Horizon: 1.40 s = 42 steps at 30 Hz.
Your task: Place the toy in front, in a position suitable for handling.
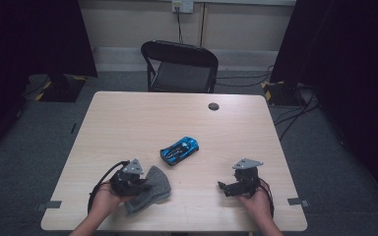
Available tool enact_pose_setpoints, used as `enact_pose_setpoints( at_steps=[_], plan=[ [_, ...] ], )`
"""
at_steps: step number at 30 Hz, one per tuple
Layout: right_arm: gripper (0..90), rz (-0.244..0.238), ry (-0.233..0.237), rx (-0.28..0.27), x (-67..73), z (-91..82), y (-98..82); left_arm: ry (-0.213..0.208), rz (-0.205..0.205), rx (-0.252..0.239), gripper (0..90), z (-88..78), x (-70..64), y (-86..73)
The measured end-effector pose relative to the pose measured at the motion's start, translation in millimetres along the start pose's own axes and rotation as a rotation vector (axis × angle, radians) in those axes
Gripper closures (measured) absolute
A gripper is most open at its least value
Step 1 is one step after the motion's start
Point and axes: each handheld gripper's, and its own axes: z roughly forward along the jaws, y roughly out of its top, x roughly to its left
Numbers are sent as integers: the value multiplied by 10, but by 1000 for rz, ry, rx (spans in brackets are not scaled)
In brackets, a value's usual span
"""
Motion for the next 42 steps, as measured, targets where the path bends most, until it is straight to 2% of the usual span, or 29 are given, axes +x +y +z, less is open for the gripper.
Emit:
enact_pose_setpoints(
  at_steps=[5, 6, 8, 10, 12, 15, 18, 21, 23, 25, 29, 31, 34, 38, 39, 41, 42],
  plan=[
    [10, 5, 3, -3, 1, -18, -14, -47, 35, -7, 753, 132, -86, 207],
    [35, 1, 4, -3, -8, -31, -18, -47, 35, -7, 753, 132, -86, 207],
    [130, 5, 10, -11, -40, -72, -26, -61, 58, -21, 751, 217, -141, 372],
    [146, 26, 44, -22, -75, -111, -33, -71, 71, -25, 752, 285, -178, 493],
    [163, 50, 57, -21, -96, -144, -40, -76, 95, -22, 751, 374, -221, 617],
    [178, 38, 69, -45, -123, -213, -28, -91, 110, -16, 750, 531, -265, 794],
    [186, 19, 61, -49, -136, -290, -4, -104, 139, -7, 748, 680, -316, 977],
    [189, 11, 59, -60, -161, -356, 8, -121, 137, -1, 747, 843, -351, 1138],
    [189, 31, 67, -80, -194, -397, 2, -133, 123, -1, 747, 954, -366, 1212],
    [190, 44, 65, -93, -227, -429, -10, -128, 133, 6, 746, 1054, -396, 1279],
    [197, 69, 63, -111, -297, -475, -35, -125, 148, 29, 745, 1223, -437, 1384],
    [198, 75, 60, -117, -310, -483, -40, -139, 144, 34, 743, 1278, -449, 1421],
    [197, 57, 54, -117, -299, -484, -30, -137, 152, 49, 740, 1338, -474, 1419],
    [196, 30, 65, -115, -263, -465, -8, -147, 138, 37, 699, 1327, -452, 1382],
    [195, 26, 68, -111, -253, -455, -4, -138, 143, 36, 669, 1322, -451, 1380],
    [194, 23, 77, -100, -237, -432, 3, -107, 146, 46, 492, 1308, -446, 1383],
    [194, 28, 88, -101, -231, -424, 6, -112, 138, 43, 446, 1294, -442, 1380]
  ],
)
